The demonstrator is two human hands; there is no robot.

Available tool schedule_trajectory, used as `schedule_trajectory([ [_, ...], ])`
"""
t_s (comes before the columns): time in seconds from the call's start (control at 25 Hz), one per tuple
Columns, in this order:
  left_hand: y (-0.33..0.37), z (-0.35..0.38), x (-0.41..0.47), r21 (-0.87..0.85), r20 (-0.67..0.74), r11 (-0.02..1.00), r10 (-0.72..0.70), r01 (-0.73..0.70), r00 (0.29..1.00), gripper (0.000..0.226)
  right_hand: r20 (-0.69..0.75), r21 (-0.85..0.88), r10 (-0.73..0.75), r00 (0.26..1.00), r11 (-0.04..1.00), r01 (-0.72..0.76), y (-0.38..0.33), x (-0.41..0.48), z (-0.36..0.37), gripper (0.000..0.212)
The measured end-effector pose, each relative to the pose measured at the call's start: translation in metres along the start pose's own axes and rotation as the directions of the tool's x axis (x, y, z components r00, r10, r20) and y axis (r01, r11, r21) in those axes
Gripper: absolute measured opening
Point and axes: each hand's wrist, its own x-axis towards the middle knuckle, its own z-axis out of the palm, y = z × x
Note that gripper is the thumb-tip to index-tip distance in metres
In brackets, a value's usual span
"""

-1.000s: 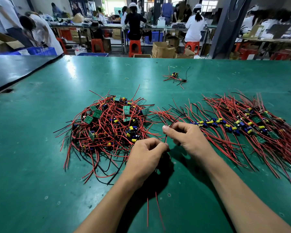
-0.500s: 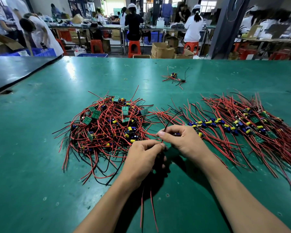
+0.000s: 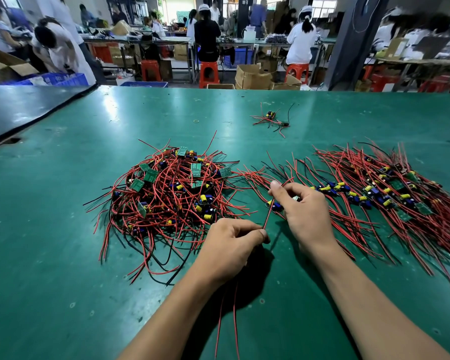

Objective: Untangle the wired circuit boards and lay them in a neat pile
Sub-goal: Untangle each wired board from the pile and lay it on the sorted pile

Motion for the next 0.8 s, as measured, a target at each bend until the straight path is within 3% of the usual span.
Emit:
schedule_trajectory([
  [0.16,0.0,-0.003,-0.001,-0.053,0.037,0.998,-0.039,0.041,0.999,0.018,0.134,0.263,0.181,0.974,0.941,-0.211,-0.008,0.0,0.003,0.043],
  [0.2,0.0,-0.003,-0.001,-0.052,0.042,0.998,-0.045,0.047,0.998,0.018,0.146,0.263,0.174,0.974,0.942,-0.208,-0.01,0.0,0.001,0.045],
  [0.28,0.0,-0.004,-0.001,-0.047,0.052,0.998,-0.049,0.051,0.997,0.017,0.084,0.019,0.006,0.996,1.0,-0.007,-0.01,-0.001,-0.004,0.049],
  [0.36,0.001,-0.004,-0.002,-0.045,0.057,0.998,-0.05,0.053,0.997,0.018,0.018,-0.242,-0.179,0.984,0.954,0.178,-0.009,-0.001,-0.009,0.048],
  [0.48,0.001,-0.003,-0.003,-0.035,0.018,0.998,-0.054,0.054,0.998,0.019,0.001,-0.205,-0.185,0.983,0.962,0.181,-0.011,-0.001,-0.01,0.042],
  [0.6,0.002,0.0,-0.003,-0.094,-0.031,0.993,-0.08,0.077,0.996,0.024,0.209,-0.043,-0.022,0.978,0.999,0.031,-0.017,-0.003,-0.006,0.032],
  [0.72,0.002,0.001,-0.004,-0.17,-0.05,0.983,-0.076,0.067,0.996,0.027,0.444,-0.046,0.052,0.894,0.998,-0.036,-0.018,-0.01,0.001,0.025],
  [0.8,0.003,0.002,-0.004,-0.208,-0.051,0.976,-0.071,0.059,0.996,0.026,0.518,-0.072,0.075,0.852,0.996,-0.044,-0.018,-0.012,0.003,0.026],
])
